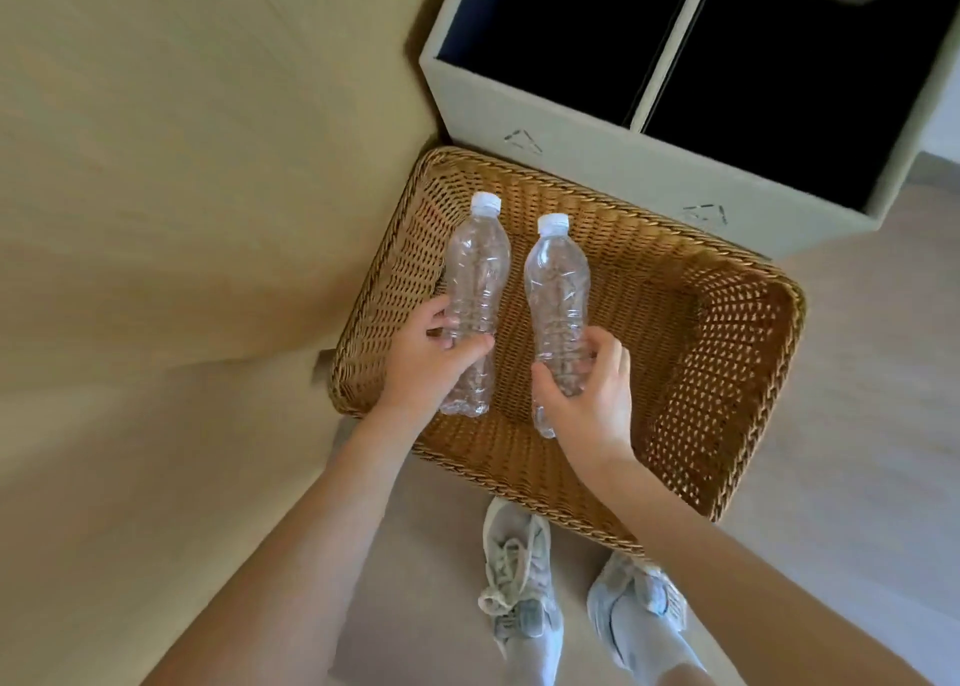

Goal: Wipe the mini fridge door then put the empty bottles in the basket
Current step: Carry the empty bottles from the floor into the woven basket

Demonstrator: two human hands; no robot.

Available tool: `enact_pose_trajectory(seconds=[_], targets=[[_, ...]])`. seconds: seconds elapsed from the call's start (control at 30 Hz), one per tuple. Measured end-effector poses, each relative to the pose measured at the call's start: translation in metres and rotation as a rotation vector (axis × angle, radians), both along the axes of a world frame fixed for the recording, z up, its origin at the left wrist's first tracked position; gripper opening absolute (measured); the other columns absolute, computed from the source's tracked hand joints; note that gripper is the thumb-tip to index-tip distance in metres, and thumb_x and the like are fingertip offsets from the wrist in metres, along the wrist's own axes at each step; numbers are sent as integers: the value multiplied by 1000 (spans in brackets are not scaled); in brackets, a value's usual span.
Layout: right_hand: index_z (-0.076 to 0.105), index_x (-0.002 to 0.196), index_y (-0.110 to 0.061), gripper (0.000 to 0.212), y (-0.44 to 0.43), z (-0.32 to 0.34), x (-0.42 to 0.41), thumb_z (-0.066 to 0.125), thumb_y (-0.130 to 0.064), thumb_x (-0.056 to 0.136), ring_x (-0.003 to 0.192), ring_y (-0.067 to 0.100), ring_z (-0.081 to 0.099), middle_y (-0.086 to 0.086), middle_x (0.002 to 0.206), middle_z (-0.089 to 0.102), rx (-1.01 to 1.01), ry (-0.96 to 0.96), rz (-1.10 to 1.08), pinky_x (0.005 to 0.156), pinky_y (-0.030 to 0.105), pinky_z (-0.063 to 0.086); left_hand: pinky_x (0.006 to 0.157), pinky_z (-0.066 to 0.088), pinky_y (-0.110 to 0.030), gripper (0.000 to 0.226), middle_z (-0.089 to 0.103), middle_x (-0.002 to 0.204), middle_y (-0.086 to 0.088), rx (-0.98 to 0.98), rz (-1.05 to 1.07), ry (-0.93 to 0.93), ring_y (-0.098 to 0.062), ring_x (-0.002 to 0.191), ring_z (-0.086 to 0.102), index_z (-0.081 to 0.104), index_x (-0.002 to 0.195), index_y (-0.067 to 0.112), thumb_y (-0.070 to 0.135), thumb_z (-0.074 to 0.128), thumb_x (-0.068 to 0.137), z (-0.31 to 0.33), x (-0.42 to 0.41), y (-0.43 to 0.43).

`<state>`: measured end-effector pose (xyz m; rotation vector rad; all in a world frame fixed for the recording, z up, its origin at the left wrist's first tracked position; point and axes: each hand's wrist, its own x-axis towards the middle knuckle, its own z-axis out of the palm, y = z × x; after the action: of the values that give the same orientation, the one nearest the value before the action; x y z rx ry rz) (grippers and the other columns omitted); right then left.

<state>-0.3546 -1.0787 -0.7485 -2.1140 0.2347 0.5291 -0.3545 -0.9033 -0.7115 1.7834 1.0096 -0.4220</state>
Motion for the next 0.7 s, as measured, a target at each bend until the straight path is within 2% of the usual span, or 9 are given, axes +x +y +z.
enact_pose_trajectory(seconds=[0.13, 0.23, 0.3, 0.4, 0.53, 0.63, 0.7], targets=[[39, 136, -14, 66, 10, -77, 12, 75, -33, 85, 107, 16, 45, 1, 122, 41, -16, 15, 4, 87, 25, 39, 77, 42, -19, 72, 56, 122, 8, -4, -15, 19, -12, 110, 53, 48, 143, 23, 28, 82, 79, -77, 7, 9], [36, 138, -15, 68, 18, -111, 15, 74, -35, 86, 102, 23, 51, 11, 132, 37, -17, 66, -14, 86, 33, 48, 87, 42, -26, 76, 57, 131, 5, -6, -10, 40, -12, 114, 53, 45, 146, 21, 25, 82, 80, -116, 9, 11], [36, 141, -15, 70, 22, -126, 15, 75, -35, 86, 101, 26, 53, 15, 136, 33, -14, 79, 6, 86, 35, 50, 92, 47, -29, 77, 58, 133, 3, -2, -9, 46, -16, 118, 55, 44, 147, 20, 25, 82, 80, -135, 11, 13], [36, 144, -14, 71, 26, -141, 13, 74, -35, 88, 100, 21, 49, 13, 136, 33, -17, 107, -8, 82, 29, 44, 99, 51, -37, 78, 59, 133, 4, 3, -18, 47, -17, 119, 58, 46, 146, 21, 26, 83, 78, -155, 9, 15], [36, 145, -12, 73, 38, -152, 10, 75, -34, 87, 105, 21, 52, 9, 136, 35, 18, 149, -42, 85, 30, 49, 99, 50, -35, 75, 58, 135, 5, 1, -31, 18, -13, 117, 58, 47, 145, 22, 27, 83, 78, -170, 8, 20], [33, 148, -10, 79, 48, -156, 8, 74, -37, 87, 109, 22, 52, 8, 137, 35, 6, 159, -48, 92, 37, 53, 101, 50, -39, 71, 60, 132, 5, -5, -2, 16, -13, 113, 60, 51, 141, 21, 28, 83, 78, -177, 10, 22], [25, 153, -10, 89, 55, -159, 8, 72, -46, 86, 119, 28, 51, 10, 142, 33, -58, 153, -24, 95, 46, 52, 99, 51, -40, 67, 60, 131, 5, 0, -2, 5, -13, 112, 60, 53, 139, 22, 29, 82, 79, -180, 10, 23]])
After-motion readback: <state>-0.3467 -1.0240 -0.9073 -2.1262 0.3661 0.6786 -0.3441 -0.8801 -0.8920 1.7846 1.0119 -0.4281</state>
